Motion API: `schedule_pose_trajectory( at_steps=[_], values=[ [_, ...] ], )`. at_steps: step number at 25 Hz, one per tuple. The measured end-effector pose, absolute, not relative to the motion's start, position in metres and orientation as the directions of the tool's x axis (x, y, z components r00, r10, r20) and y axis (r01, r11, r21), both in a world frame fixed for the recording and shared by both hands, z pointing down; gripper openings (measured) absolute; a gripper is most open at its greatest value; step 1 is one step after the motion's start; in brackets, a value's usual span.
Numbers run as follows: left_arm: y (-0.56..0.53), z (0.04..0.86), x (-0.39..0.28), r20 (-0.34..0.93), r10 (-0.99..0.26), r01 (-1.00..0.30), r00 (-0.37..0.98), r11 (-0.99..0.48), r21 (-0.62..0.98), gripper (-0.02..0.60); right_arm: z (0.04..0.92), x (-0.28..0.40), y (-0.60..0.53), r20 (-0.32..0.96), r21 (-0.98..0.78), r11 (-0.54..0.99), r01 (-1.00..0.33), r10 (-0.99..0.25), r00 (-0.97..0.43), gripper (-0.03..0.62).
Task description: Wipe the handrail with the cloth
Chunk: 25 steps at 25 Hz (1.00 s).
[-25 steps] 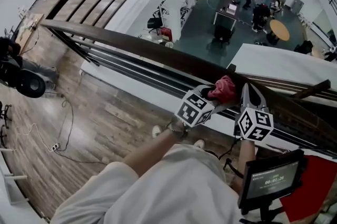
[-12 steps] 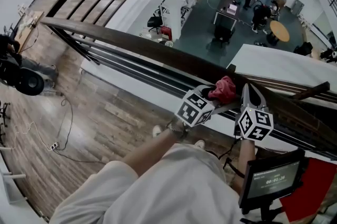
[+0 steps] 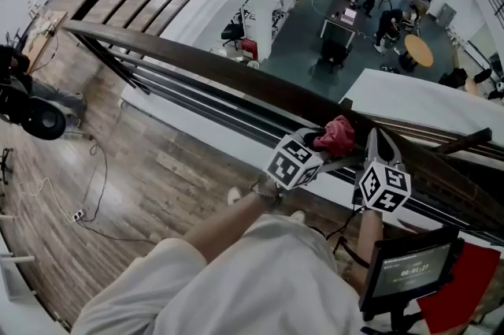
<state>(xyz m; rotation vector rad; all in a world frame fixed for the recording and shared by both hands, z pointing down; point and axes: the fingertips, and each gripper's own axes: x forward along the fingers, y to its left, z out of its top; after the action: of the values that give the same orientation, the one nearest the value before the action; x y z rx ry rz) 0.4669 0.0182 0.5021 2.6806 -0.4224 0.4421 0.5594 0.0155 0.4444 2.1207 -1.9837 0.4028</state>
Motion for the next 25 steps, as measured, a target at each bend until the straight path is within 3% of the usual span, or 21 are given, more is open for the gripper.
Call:
schedule_pose_trajectory(
  at_steps=[13,25],
  values=[
    [0.014,0.505,0.458,0.339,-0.229,-0.347,0.913,-0.872,0.346,0.095,0.455,0.552,0.015,0.355,0.134,-0.055,-0.989,-0.929,0.100,0.002],
    [0.000,0.504,0.439,0.337,-0.255,-0.372,0.906,-0.861,0.348,0.095,0.453,0.555,0.014,0.342,0.114,-0.064,-0.991,-0.934,0.099,0.002]
  ],
)
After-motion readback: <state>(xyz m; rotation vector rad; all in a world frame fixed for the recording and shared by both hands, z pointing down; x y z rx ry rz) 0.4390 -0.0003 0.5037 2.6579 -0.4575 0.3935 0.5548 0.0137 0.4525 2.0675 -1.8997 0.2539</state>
